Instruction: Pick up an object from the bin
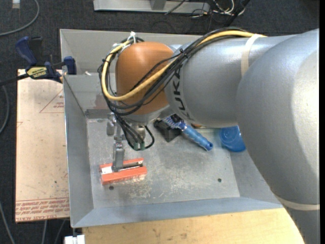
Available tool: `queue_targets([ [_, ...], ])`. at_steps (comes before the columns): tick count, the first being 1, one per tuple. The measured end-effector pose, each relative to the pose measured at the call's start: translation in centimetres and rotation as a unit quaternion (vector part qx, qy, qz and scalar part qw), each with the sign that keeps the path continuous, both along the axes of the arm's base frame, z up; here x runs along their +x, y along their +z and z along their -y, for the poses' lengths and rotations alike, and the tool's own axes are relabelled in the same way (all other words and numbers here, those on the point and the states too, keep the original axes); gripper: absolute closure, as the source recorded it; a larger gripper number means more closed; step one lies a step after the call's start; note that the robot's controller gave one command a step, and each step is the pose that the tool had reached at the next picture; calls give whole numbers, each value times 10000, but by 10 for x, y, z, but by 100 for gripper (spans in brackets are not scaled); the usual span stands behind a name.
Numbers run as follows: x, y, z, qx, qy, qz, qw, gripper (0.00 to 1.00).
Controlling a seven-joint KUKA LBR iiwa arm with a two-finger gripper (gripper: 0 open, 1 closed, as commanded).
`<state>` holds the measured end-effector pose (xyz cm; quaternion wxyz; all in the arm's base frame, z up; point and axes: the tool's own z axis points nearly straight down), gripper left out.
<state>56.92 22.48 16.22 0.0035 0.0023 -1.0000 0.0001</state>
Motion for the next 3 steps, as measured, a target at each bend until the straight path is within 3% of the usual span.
queue_targets([
  [1, 2, 5, 1, 8, -16, 35, 10000, 0],
  [3, -11, -14, 27, 27, 703, 61, 9975, 0],
])
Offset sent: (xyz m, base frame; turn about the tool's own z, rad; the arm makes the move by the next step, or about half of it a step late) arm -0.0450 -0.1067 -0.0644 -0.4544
